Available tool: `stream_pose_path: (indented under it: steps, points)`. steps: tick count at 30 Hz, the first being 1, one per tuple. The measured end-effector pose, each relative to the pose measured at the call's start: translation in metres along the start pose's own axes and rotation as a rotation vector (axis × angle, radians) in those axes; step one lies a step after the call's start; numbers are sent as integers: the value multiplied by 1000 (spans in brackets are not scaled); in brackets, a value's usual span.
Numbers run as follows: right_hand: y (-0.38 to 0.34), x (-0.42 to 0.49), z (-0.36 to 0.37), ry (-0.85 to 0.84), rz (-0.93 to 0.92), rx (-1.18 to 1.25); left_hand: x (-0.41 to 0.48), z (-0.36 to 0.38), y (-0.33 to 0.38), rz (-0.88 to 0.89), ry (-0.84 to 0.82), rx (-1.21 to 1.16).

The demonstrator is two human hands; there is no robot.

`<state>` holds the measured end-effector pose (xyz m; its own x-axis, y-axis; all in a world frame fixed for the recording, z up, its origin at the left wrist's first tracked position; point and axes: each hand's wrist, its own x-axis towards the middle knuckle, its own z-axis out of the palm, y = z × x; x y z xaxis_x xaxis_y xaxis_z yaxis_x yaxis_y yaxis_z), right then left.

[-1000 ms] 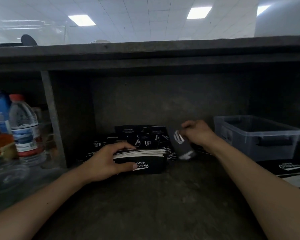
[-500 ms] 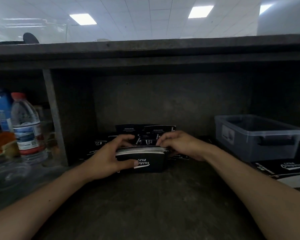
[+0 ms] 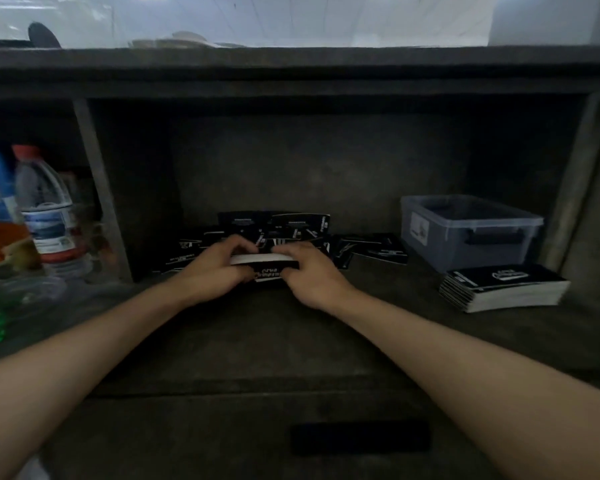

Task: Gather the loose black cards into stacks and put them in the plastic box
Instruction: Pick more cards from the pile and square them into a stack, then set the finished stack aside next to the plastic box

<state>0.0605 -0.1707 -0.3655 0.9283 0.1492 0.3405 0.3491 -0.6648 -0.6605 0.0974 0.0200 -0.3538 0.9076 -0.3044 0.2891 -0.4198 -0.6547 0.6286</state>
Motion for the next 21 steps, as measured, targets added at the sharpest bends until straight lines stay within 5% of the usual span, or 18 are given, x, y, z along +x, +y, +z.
stream_pose_path:
  steps: [9,17,21]
  points:
    - [10,-70,-73,246,-107,90,-41,23,61,97,126,-197]
    - [74,-170,-197,437,364,-56,-60,129,194,-91,-223,-520]
    - [97,-202,-232,509,492,-71,-52,171,238,-61,-222,-455]
